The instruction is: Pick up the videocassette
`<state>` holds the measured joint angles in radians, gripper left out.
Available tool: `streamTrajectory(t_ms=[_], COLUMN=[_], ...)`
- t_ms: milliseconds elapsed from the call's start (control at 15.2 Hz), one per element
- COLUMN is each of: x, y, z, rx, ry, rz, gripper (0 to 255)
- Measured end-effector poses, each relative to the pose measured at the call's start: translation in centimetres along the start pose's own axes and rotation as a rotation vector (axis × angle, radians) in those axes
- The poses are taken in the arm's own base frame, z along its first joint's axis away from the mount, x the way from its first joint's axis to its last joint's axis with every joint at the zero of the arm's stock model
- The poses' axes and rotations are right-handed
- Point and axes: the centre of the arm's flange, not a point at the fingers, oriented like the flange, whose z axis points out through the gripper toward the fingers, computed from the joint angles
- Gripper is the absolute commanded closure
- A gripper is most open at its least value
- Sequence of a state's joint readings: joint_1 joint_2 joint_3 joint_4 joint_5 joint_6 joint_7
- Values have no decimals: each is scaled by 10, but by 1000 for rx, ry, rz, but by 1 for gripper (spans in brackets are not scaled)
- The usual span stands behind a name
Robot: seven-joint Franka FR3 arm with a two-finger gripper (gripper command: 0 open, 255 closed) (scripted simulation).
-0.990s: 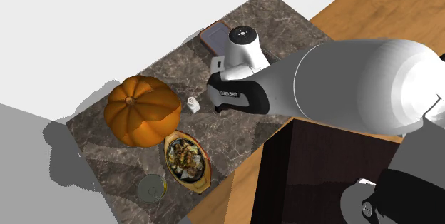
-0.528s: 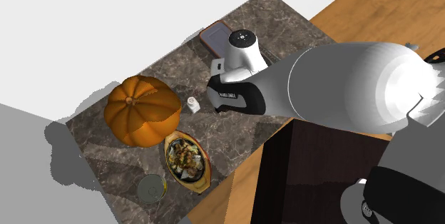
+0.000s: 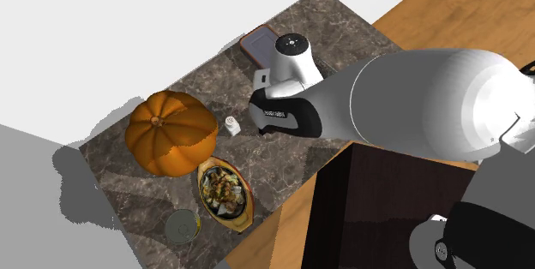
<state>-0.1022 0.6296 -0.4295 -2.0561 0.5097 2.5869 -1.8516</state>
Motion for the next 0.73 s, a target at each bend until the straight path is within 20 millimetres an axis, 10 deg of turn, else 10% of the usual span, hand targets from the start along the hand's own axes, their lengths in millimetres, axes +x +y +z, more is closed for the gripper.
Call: streamTrajectory(t_ms=[726], x=[1], y=[0], z=[-56], rx=[0], ry=[0], rz=[0], gripper=[255])
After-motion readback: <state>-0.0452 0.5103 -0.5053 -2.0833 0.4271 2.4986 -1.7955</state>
